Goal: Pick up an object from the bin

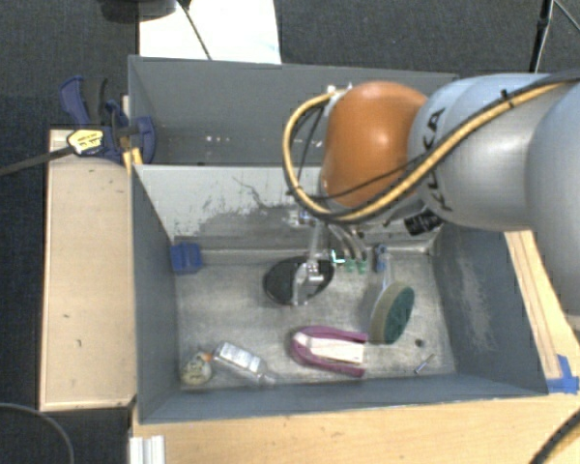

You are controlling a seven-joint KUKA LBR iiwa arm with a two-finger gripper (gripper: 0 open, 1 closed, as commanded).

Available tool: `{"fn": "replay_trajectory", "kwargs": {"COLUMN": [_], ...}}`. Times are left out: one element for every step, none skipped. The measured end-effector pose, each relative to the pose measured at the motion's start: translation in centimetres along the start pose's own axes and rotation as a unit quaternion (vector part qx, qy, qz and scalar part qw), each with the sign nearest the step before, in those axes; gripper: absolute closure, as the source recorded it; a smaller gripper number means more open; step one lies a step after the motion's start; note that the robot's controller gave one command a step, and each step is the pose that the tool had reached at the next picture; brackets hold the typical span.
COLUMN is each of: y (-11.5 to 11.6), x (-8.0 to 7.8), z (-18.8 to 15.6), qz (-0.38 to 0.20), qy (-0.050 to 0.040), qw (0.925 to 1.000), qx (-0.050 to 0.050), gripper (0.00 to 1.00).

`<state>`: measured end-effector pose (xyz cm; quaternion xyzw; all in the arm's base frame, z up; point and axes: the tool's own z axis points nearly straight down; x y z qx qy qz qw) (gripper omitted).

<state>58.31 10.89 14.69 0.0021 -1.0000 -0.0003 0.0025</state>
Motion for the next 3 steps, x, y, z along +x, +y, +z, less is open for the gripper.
{"fn": "replay_trajectory", "kwargs": {"y": [-2.0,-1.9,-1.6], "x": [0.6,0.4,1.2], "z": [7.6,7.2,-6.1], "qz": [0.037,0.038,0.045], "qy": [0.0000,-0.0037,-0.0069], "qw": [0.9993,0.9993,0.9989], "qx": [0.000,-0.001,-0.001], "gripper": [0.00,1.00,1.00]}}
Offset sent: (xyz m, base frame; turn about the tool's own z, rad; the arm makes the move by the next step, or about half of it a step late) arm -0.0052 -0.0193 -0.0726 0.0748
